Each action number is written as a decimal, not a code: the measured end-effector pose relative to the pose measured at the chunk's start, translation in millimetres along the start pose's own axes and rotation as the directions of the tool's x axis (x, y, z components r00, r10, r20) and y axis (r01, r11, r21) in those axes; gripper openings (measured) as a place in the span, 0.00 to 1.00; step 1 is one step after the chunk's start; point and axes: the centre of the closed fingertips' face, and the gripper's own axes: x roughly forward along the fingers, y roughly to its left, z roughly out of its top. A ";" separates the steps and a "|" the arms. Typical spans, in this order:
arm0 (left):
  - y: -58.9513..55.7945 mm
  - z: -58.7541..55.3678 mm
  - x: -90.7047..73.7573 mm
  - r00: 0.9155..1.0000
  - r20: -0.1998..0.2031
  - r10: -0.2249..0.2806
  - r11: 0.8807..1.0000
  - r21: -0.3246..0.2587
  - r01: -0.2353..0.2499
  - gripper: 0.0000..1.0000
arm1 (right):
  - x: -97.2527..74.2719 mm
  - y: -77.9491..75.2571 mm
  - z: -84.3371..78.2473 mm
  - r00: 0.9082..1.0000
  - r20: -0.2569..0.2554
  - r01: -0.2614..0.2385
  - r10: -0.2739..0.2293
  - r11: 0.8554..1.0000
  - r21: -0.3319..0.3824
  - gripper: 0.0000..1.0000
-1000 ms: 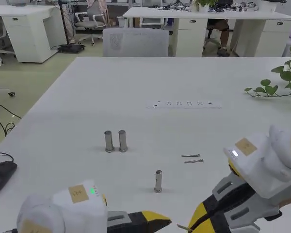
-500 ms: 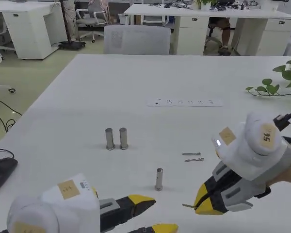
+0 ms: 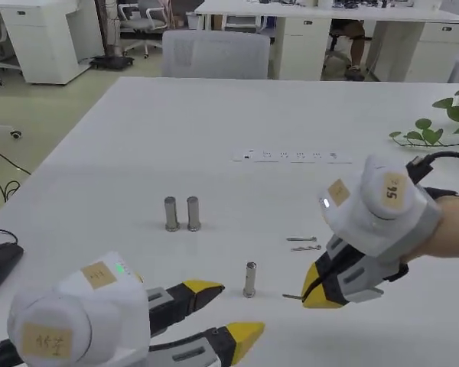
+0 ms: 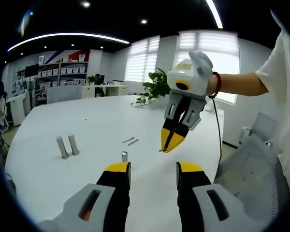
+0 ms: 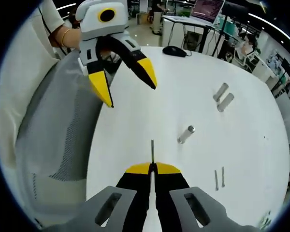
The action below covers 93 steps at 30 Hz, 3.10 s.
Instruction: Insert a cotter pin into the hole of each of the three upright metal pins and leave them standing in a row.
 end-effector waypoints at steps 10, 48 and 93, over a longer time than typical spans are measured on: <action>26.4 -6.2 17.4 0.999 -0.028 0.041 0.999 -0.008 -0.041 0.36 | 5.3 -24.1 -8.3 0.999 -0.042 0.023 -0.021 0.999 0.033 0.03; 60.2 -40.7 93.9 0.992 -0.124 0.027 0.998 0.051 -0.021 0.21 | 38.7 -59.8 -8.6 0.998 -0.069 0.007 0.000 0.994 0.106 0.03; 59.9 -46.7 99.9 0.995 -0.100 0.022 0.996 0.090 -0.013 0.07 | 42.3 -59.6 12.6 0.992 -0.128 0.006 -0.006 1.000 0.005 0.03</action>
